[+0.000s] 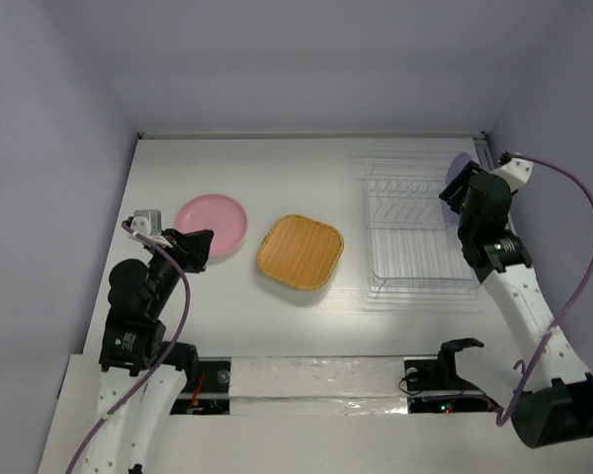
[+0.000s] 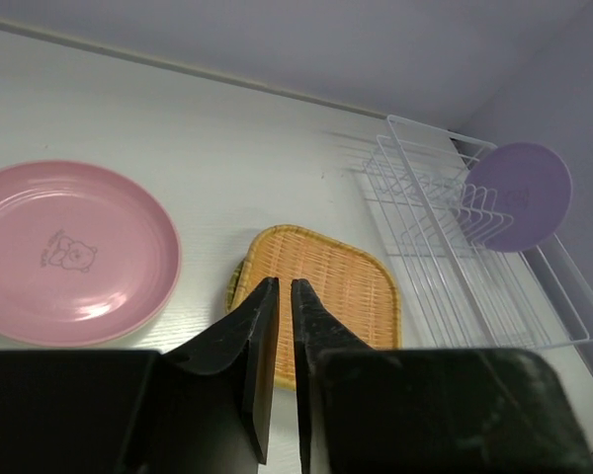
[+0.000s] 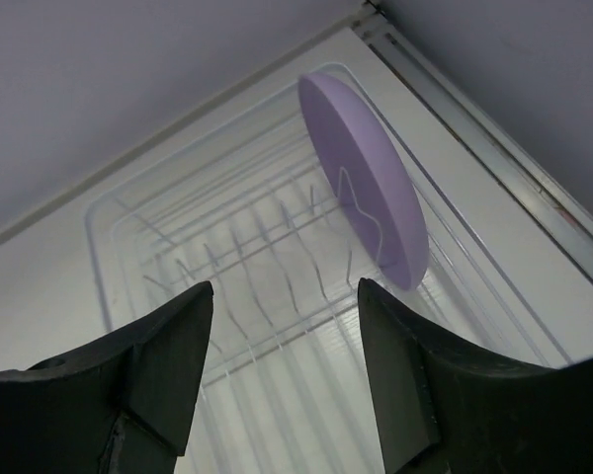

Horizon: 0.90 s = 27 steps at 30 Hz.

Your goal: Unload the plates from the dish rack

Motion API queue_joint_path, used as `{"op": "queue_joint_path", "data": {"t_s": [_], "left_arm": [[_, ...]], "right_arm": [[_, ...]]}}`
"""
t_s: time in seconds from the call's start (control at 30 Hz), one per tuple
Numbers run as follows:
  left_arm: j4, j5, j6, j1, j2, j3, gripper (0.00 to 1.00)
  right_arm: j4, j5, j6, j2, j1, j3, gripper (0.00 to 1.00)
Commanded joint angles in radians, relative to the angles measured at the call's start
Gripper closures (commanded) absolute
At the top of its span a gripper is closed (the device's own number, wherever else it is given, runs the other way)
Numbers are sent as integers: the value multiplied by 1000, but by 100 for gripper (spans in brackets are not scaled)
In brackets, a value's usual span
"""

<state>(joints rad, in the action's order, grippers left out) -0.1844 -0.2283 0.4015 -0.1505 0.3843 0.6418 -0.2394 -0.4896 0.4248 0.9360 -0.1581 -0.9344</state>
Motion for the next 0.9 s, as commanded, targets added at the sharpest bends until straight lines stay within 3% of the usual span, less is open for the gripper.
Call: {"op": "queue_joint_path", "data": {"t_s": [0.0, 0.13, 0.57, 0.73, 0.87], "left_arm": [[33, 14, -1, -35, -22, 22, 92], [30, 26, 0, -84, -67, 24, 84], [10, 70, -1, -172, -136, 35, 82], [8, 78, -1, -190, -145, 38, 82], [7, 89, -1, -199, -156, 39, 82]], "right_arm": [[-47, -142, -24, 139, 23, -67, 34], [-106, -171, -21, 305, 60, -167, 35], [-184, -356, -69, 524, 131, -266, 43], [-204, -402, -101, 605, 140, -316, 57], [-247, -432, -112, 641, 140, -356, 77]]}}
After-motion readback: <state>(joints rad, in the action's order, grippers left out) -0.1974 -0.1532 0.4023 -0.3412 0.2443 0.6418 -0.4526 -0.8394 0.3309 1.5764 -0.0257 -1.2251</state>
